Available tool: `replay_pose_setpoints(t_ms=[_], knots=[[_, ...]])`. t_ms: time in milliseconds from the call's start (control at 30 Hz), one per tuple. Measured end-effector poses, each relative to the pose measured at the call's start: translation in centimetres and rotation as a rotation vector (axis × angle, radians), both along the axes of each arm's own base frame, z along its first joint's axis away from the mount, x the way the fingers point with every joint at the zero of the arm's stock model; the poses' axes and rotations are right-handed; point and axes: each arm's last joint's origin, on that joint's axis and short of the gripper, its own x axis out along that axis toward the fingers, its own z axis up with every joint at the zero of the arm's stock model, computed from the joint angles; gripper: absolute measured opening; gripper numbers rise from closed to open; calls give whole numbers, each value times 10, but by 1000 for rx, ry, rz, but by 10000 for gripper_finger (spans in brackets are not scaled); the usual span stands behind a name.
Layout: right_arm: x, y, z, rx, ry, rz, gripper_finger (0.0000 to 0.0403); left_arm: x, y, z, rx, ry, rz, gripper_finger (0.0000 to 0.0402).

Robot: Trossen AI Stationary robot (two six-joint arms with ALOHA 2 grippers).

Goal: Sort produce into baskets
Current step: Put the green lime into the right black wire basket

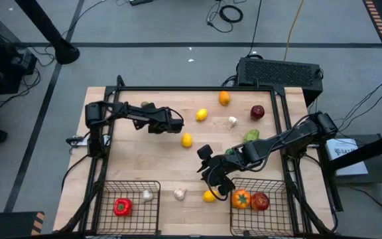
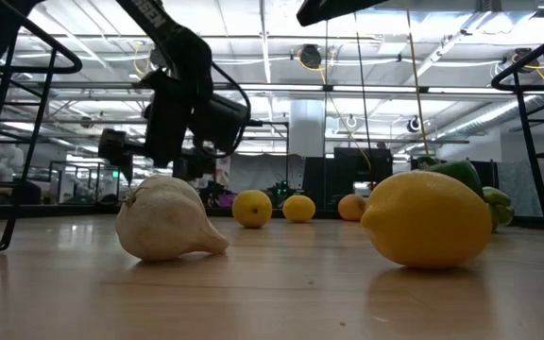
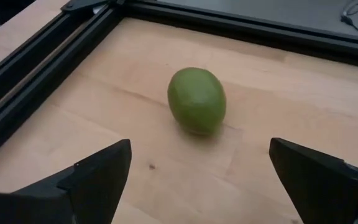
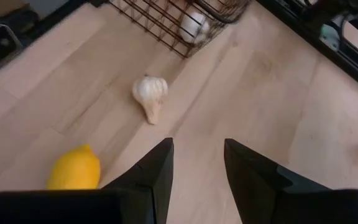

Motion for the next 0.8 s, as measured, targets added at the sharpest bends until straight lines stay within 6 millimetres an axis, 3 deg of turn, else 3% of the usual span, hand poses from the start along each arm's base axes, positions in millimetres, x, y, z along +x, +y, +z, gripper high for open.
replay_pose_setpoints(t_ms=[300,800], knots=[[0,0,-1,-5,7,3,134,-3,15,-16,-4,30,65,386],[0,0,-1,-11,6,8,134,-6,38,-20,-91,16,81,386]])
